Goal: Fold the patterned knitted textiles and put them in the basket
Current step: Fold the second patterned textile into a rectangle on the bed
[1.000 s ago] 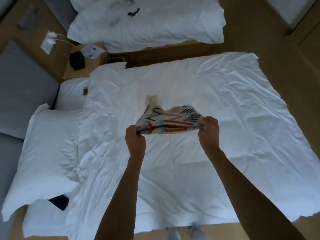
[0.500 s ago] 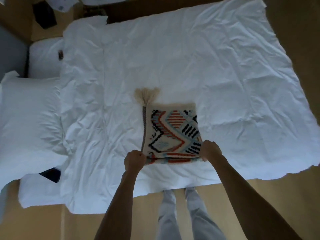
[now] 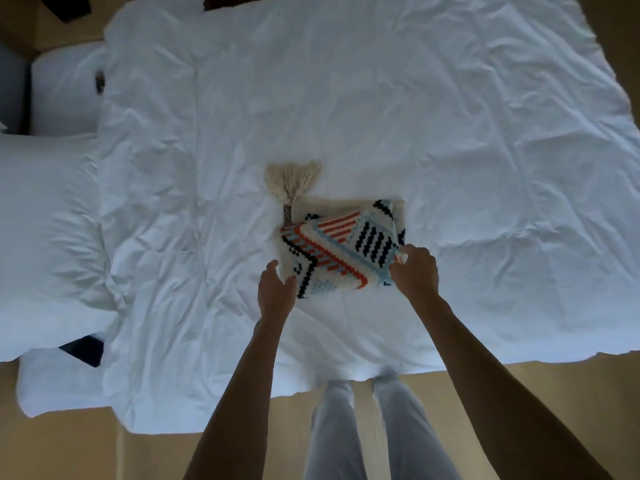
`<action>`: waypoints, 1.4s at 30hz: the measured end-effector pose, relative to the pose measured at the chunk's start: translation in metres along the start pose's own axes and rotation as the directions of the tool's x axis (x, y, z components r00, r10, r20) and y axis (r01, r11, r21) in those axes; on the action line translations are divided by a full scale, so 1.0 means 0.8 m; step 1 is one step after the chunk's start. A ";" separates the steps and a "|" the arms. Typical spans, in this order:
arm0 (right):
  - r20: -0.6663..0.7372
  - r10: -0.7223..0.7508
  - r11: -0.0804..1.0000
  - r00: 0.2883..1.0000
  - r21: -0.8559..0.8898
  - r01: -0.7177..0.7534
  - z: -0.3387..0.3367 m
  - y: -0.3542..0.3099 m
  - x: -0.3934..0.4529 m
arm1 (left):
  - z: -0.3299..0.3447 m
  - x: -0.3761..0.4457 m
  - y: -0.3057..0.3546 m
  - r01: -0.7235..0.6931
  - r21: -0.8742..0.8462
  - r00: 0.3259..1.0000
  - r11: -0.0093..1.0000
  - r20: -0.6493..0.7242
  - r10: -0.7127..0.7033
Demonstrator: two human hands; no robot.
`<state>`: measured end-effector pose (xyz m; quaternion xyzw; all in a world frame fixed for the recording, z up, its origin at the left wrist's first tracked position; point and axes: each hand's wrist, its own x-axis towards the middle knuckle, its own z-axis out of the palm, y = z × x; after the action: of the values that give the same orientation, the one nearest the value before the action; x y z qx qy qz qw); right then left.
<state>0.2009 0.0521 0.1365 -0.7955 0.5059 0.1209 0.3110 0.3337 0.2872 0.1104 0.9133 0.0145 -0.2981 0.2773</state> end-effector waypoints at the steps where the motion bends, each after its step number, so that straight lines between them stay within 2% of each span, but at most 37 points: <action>1: 0.016 0.014 1.000 1.000 -0.009 -0.014 0.013 0.007 0.010 | 0.011 0.010 -0.004 0.025 0.000 1.000 1.000 0.000 -0.025; 6: 0.052 0.044 0.994 0.998 0.094 -0.049 0.072 0.028 0.057 | 0.058 0.064 -0.021 0.239 -0.098 0.971 0.966 0.016 -0.239; 10: 0.031 0.131 0.967 0.991 0.218 -0.134 0.105 0.028 0.080 | 0.083 0.090 -0.037 0.278 -0.229 0.960 0.933 0.022 -0.281; 12: 0.019 0.132 0.961 0.991 0.245 -0.132 0.117 0.029 0.082 | 0.090 0.098 -0.044 0.289 -0.306 0.955 0.907 0.028 -0.295; 14: 0.000 0.157 0.971 0.988 0.181 -0.154 0.124 0.038 0.082 | 0.094 0.103 -0.048 0.282 -0.318 0.957 0.905 0.023 -0.290; 16: -0.010 0.285 0.956 0.959 0.078 -0.283 0.122 0.049 0.084 | 0.096 0.105 -0.050 0.250 -0.302 0.966 0.920 0.008 -0.260; 18: 0.053 0.426 0.905 0.903 -0.001 -0.426 0.116 0.057 0.088 | 0.096 0.105 -0.049 0.192 -0.285 0.980 0.939 0.008 -0.198; 20: 0.162 0.475 0.879 0.865 -0.045 -0.474 0.111 0.064 0.093 | 0.096 0.106 -0.041 0.108 -0.255 0.993 0.961 -0.016 -0.116; 21: 0.188 0.466 0.882 0.864 -0.031 -0.469 0.111 0.065 0.097 | 0.097 0.108 -0.037 0.075 -0.254 0.996 0.964 -0.037 -0.087; 23: 0.151 0.375 0.918 0.915 0.079 -0.389 0.115 0.065 0.106 | 0.094 0.115 -0.023 0.056 -0.323 0.995 0.945 -0.061 -0.080; 25: 0.098 0.265 0.929 0.959 0.239 -0.281 0.117 0.059 0.117 | 0.090 0.125 -0.011 0.133 -0.498 0.989 0.857 0.006 -0.150; 27: 0.073 0.260 0.867 0.963 0.422 -0.266 0.118 0.050 0.128 | 0.085 0.136 -0.002 0.227 -0.610 0.973 0.760 0.114 -0.199; 29: 0.039 0.318 0.803 0.947 0.521 -0.291 0.121 0.048 0.135 | 0.083 0.148 0.003 0.216 -0.573 0.975 0.790 0.169 -0.144; 31: -0.076 0.313 0.817 0.947 0.531 -0.227 0.123 0.048 0.133 | 0.078 0.158 0.007 0.117 -0.505 0.985 0.855 0.170 -0.034; 34: -0.224 0.252 0.827 0.942 0.555 -0.089 0.115 0.043 0.133 | 0.072 0.175 0.015 -0.051 -0.499 0.990 0.865 0.092 0.111; 37: -0.309 0.249 0.818 0.918 0.574 -0.029 0.104 0.030 0.154 | 0.071 0.190 0.038 -0.162 -0.489 0.982 0.857 0.009 0.191; 40: -0.248 0.255 0.835 0.935 0.544 -0.083 0.104 0.024 0.176 | 0.086 0.206 0.052 -0.129 -0.363 0.991 0.923 -0.088 0.103; 42: -0.144 0.273 0.847 0.951 0.504 -0.167 0.114 0.032 0.180 | 0.097 0.212 0.043 0.004 -0.275 0.993 0.962 -0.115 -0.037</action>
<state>0.2554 -0.0042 -0.0166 -0.6362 0.6382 -0.0597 0.4295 0.4381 0.1946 -0.0185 0.8821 0.0817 -0.2412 0.3964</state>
